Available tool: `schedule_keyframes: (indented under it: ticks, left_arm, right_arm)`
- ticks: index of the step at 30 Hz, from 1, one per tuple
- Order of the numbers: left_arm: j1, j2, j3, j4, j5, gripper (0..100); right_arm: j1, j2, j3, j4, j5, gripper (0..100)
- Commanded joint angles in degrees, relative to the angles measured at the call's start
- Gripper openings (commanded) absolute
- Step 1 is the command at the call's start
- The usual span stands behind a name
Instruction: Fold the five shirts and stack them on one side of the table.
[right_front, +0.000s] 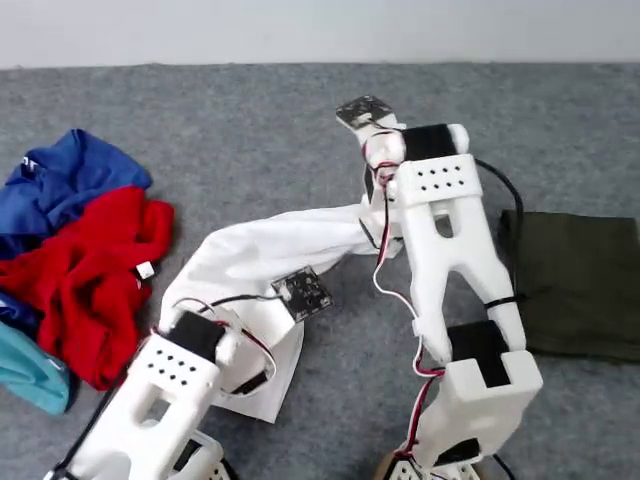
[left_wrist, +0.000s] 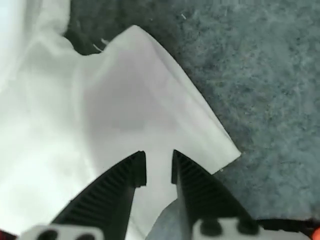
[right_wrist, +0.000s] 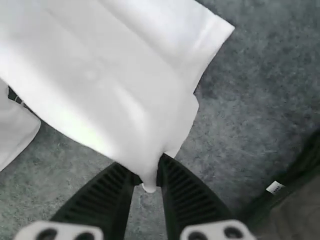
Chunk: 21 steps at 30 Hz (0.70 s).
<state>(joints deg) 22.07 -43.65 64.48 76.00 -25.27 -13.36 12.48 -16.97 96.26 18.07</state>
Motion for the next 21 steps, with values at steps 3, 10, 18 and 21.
schedule_keyframes:
  ticks: [3, 10, 18, 21]
  left_arm:
    - [0.88, -0.35, 5.23, -7.74, 3.60, 14]
    - [0.97, -0.35, 6.73, -12.84, 9.85, 20]
    - [0.97, -0.35, 8.66, -12.13, 3.69, 20]
    - [0.97, -0.35, 10.24, -14.51, 3.34, 20]
  right_arm:
    - [0.66, -3.30, -0.26, 0.48, -0.26, 1.1]
    - [0.75, -3.30, -0.26, 0.48, -0.26, 1.1]
    - [0.75, -3.30, -0.26, 0.40, -0.26, 1.1]
    - [0.75, -3.30, -0.26, 0.04, -0.26, 1.1]
